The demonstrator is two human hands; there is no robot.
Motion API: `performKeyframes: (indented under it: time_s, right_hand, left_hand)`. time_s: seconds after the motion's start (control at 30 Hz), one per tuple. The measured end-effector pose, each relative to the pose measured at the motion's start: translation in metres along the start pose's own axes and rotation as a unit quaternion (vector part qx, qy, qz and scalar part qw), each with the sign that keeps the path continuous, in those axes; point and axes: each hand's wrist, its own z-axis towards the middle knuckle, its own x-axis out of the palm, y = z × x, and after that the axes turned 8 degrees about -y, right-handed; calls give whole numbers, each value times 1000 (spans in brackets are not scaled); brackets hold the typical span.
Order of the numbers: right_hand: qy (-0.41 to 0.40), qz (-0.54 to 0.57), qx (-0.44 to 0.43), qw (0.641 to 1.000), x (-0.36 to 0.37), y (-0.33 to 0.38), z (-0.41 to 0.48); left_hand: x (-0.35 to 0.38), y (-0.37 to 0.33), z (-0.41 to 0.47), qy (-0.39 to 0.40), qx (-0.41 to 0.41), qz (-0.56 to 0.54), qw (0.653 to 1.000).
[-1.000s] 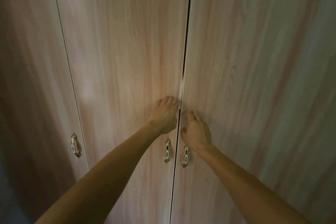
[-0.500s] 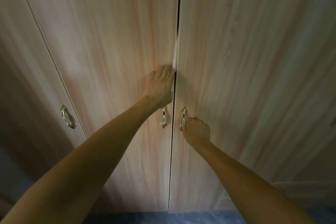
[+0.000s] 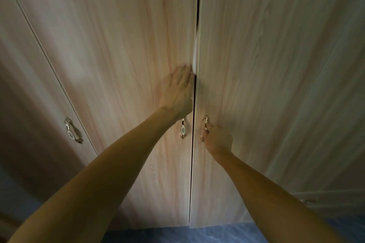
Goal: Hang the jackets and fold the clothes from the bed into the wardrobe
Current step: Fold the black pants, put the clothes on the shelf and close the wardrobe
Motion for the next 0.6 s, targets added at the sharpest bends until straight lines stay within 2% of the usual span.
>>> performKeyframes:
  time_s: [0.17,0.27,0.33,0.47,0.6]
  right_hand:
    - [-26,-13,-5,1000,0,-2,-7]
    - [-53,-18,-9,998,-7,-6,-18]
    - [-47,-12,5,999,-11,-9,-23]
    - [-12,7,5,1000,-15,-11,-26]
    - [-13,0,-2,1000,-17,-9,-24]
  left_hand:
    - [-2,-4,3,7,10,16,1000]
    - [-2,-8,7,-8,48,43,998]
    - [-5,-9,12,-21,72,75,994]
    - [-16,-4,30,0,132,148,980]
    - [-24,7,22,-37,145,86,985]
